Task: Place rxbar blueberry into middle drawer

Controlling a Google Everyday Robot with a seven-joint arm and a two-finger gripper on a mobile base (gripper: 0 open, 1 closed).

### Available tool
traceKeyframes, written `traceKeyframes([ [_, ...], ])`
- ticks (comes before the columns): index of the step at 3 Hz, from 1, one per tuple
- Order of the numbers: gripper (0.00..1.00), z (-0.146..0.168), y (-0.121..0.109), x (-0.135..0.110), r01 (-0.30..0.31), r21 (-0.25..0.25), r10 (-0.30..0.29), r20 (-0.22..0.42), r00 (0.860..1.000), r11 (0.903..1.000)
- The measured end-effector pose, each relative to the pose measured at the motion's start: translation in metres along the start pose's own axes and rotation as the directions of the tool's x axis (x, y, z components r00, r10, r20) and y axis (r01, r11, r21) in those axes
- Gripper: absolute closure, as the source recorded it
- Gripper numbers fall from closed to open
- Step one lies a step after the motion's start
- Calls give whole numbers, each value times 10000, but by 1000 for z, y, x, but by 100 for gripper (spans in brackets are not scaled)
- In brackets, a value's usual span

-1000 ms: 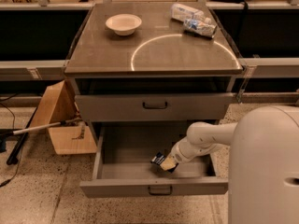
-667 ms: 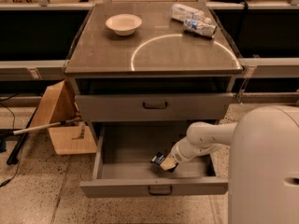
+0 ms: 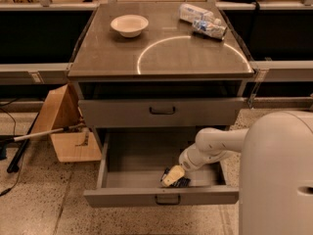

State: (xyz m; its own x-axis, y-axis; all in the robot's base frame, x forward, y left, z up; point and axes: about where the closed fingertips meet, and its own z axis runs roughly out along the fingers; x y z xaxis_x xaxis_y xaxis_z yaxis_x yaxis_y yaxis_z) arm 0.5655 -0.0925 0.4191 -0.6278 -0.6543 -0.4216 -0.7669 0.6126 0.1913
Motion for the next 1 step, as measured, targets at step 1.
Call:
traceKeyframes([
  [1, 0, 0, 0, 0, 0, 0, 0, 0, 10000, 10000],
])
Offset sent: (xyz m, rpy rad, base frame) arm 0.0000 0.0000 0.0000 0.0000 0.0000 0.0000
